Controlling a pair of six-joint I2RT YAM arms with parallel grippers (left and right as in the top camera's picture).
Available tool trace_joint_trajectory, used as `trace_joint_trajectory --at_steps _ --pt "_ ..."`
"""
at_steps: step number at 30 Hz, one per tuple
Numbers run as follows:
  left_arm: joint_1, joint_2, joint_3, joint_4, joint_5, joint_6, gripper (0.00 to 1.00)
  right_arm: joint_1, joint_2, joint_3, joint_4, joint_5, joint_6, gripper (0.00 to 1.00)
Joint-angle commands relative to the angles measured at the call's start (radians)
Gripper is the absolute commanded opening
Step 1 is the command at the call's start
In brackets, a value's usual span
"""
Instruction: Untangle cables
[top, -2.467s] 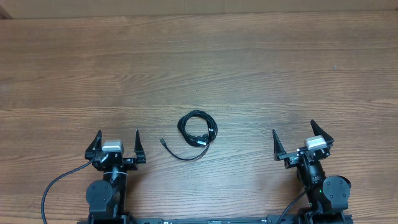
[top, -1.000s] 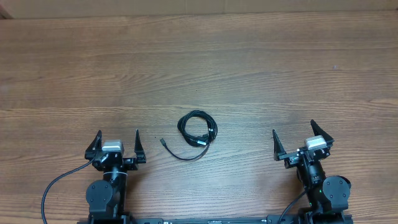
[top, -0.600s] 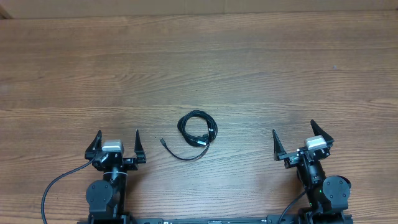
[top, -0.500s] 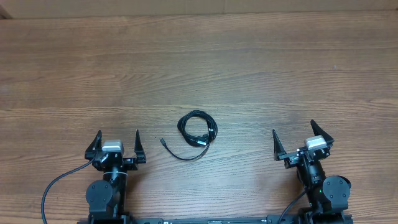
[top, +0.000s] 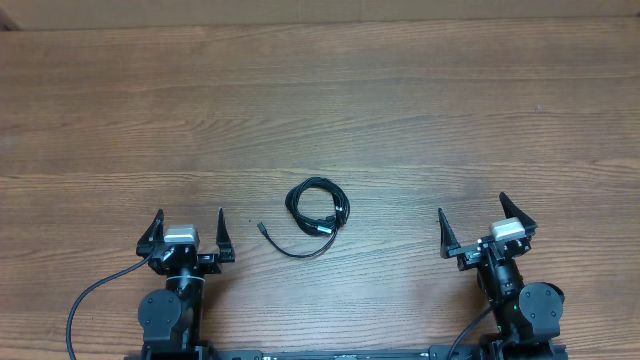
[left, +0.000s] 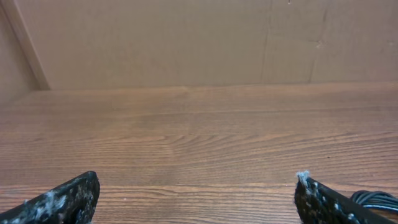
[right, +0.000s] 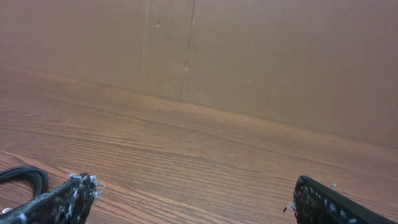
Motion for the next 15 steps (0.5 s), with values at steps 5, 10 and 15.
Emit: trace_joint_trajectory --at_steps 5,10,15 --pt "0.004 -0.005 -0.004 0.001 0.005 0.019 0.99 0.004 -0.008 -0.010 0.003 0.010 -0.001 1.00" --pt "0.004 -0.005 -0.004 0.028 0.005 0.019 1.00 0.004 -0.008 -0.010 0.003 0.010 -0.001 1.00" --pt "0.004 -0.005 -0.004 0.027 0.005 0.019 1.00 0.004 -0.008 -0.010 0.003 0.010 -0.001 1.00"
